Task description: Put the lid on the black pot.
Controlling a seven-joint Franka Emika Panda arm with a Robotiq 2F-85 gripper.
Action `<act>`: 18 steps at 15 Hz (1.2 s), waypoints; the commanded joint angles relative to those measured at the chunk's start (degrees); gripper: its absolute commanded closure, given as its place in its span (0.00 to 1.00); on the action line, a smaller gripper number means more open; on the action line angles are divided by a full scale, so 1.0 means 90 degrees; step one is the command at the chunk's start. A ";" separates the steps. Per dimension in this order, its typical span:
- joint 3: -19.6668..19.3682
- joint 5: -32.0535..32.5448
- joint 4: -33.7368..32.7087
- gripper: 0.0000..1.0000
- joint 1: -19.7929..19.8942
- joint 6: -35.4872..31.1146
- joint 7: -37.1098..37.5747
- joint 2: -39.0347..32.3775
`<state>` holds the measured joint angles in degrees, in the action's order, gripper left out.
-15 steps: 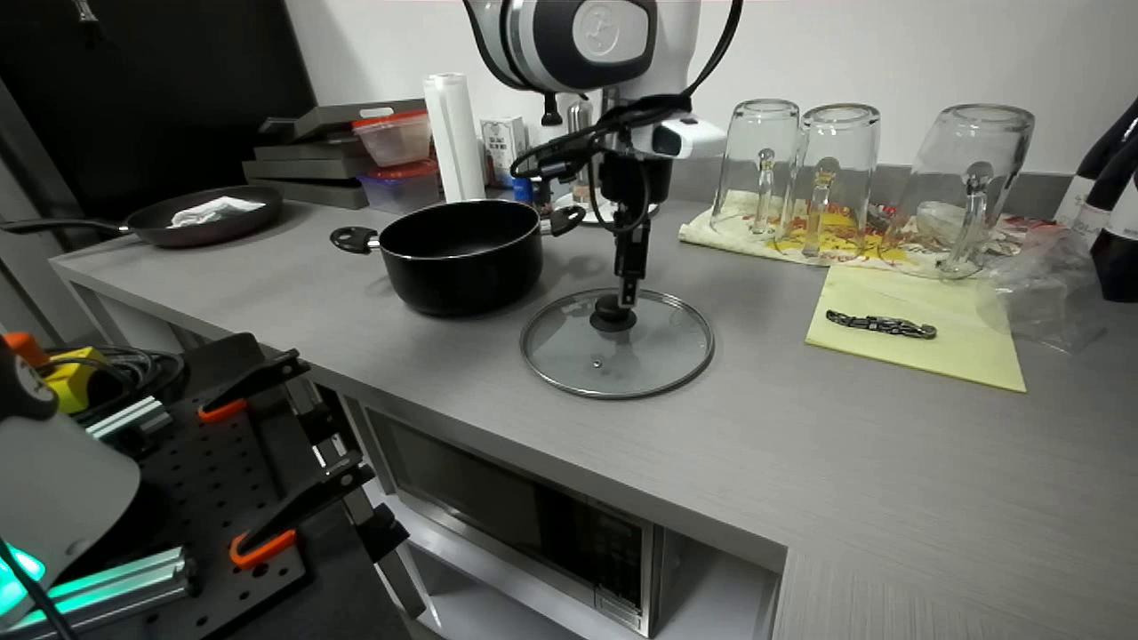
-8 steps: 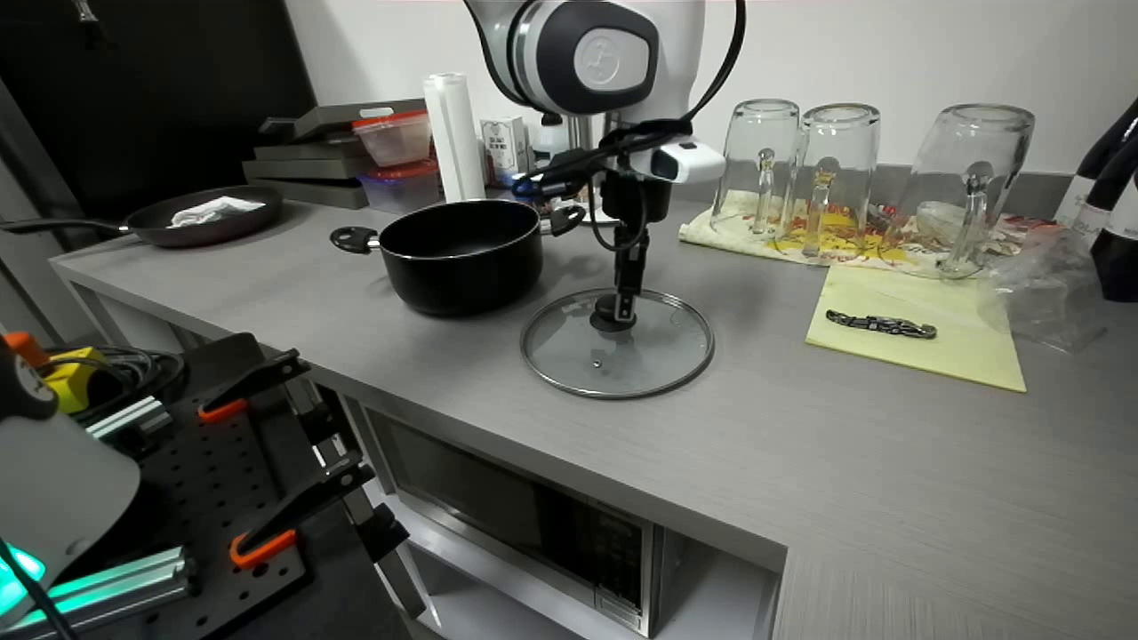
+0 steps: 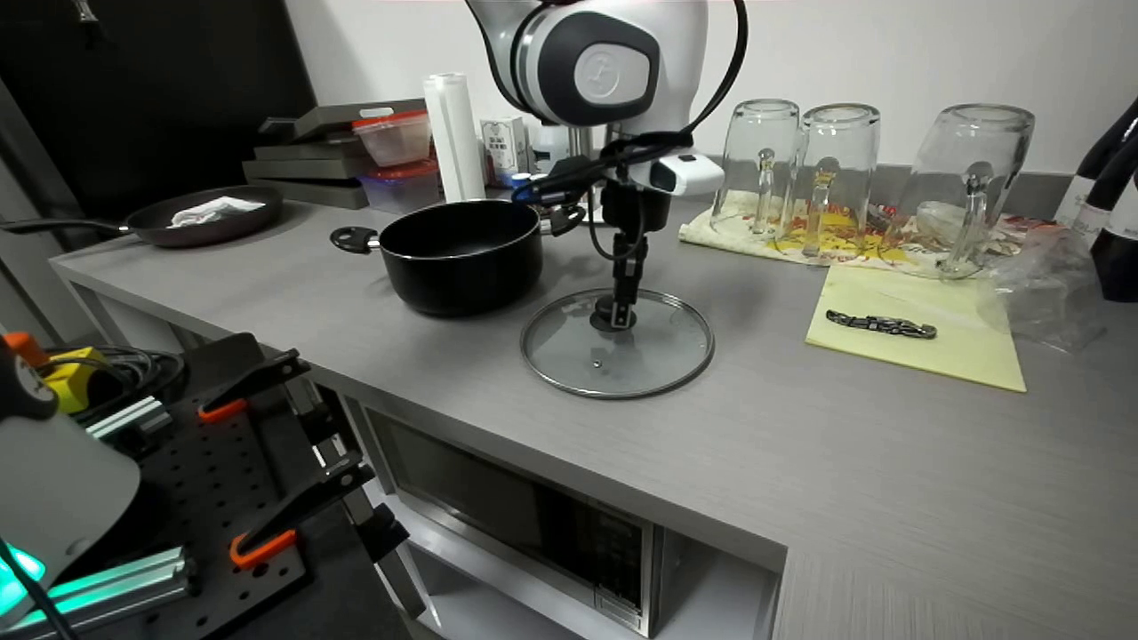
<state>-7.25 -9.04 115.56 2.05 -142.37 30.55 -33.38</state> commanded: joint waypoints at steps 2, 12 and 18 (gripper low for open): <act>-0.0017 -0.0188 -0.0125 0.71 -0.0045 -0.0086 -0.0055 -0.0057; -0.0161 -0.0113 0.0157 0.76 -0.0088 0.0000 -0.0025 0.0546; -0.0501 0.0448 0.0334 0.76 -0.0253 0.0050 0.0124 0.1381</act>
<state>-9.65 -8.05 115.59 1.65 -142.33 30.53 -27.29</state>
